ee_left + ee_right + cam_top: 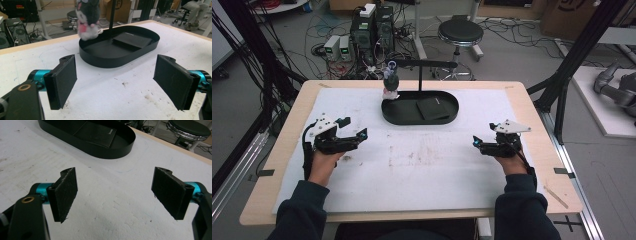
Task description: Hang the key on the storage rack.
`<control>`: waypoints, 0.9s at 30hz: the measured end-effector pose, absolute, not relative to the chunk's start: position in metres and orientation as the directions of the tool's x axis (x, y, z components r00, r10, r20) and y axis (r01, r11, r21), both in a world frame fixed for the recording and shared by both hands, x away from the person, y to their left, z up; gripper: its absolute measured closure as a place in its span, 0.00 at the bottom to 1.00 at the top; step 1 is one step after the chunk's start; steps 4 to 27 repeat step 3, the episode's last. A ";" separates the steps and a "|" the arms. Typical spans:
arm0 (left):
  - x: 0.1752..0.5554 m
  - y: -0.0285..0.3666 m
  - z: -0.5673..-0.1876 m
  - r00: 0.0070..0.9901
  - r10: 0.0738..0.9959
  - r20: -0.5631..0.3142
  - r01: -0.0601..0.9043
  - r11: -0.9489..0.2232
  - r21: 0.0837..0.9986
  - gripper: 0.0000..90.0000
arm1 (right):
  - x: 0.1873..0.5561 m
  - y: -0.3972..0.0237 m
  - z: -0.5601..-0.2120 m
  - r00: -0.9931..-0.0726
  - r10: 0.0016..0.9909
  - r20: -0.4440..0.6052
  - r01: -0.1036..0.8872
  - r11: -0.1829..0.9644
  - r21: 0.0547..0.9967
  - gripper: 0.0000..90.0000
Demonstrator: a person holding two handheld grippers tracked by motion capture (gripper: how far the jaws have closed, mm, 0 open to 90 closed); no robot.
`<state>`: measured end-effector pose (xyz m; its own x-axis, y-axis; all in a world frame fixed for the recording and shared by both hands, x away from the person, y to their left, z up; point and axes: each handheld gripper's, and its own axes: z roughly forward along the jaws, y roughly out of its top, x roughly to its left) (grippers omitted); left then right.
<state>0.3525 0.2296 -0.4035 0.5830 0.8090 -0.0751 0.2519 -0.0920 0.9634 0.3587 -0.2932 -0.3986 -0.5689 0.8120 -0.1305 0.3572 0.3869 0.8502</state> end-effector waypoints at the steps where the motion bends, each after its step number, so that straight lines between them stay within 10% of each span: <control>1: 0.353 0.230 -0.404 0.583 0.809 -0.075 0.254 -0.094 0.963 0.20 | 0.359 -0.293 -0.399 -0.566 0.814 -0.131 0.358 0.386 0.850 0.24; 27: 0.353 0.230 -0.405 0.582 0.809 -0.082 0.261 -0.090 0.961 0.20 | 0.359 -0.293 -0.399 -0.569 0.811 -0.135 0.356 0.391 0.849 0.24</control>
